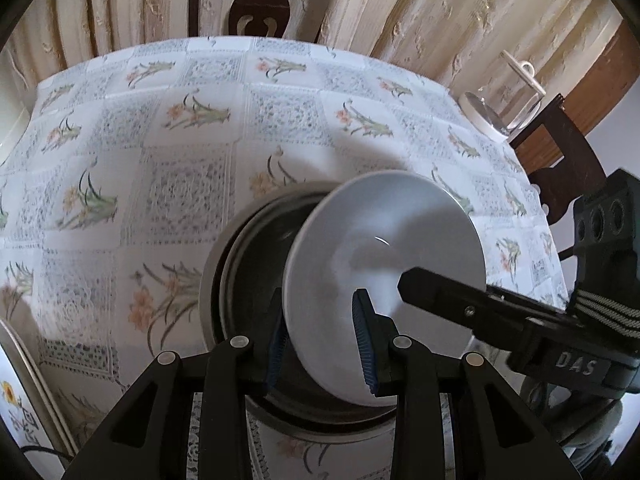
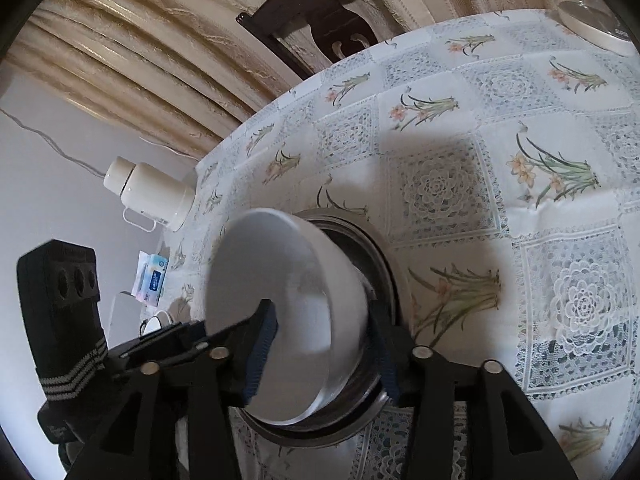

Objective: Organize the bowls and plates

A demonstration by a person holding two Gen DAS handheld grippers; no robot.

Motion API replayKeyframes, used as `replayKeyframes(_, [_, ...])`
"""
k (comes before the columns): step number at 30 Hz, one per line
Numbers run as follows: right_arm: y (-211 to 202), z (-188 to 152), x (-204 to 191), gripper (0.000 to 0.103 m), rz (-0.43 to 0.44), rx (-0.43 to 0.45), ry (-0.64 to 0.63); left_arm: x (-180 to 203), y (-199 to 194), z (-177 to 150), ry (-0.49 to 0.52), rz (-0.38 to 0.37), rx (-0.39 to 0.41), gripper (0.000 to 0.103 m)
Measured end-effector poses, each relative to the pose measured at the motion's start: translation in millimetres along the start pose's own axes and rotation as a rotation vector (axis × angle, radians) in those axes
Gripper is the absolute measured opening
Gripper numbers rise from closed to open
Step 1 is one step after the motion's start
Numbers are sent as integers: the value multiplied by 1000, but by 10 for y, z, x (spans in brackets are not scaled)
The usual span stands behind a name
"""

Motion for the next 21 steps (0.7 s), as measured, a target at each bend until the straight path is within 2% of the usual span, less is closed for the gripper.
replayKeyframes(2, [6,10,-17,61,-10,9,-8,-35,35,-43,-11,2,-14,32])
replayKeyframes(8, [9,11,-85,67,-31,27,-49,-94,64,-96,-31,-10,-20,32])
replayKeyframes(12, [5,26,-92,69,-32,29,-52,-102,30,-96,-33,-17,-7,32])
replayKeyframes(16, [-104,92,-148,76,-38,81,-80,-105,-56,-48,-29,-13,24,32])
replayKeyframes(21, [-175,134,-197,76,-38,110,-104,-124,-90,-17,-25,-12,40,34])
Point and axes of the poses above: each gripper's, at about its wrist camera, not at the fingertips, and y roughly the way its jaws point, x to its right, z to its top, the point moved 10 cm from there along y, roughly the way its jaws point, and after that the axes turned 8 degrees about y, right-handed, at the moved point
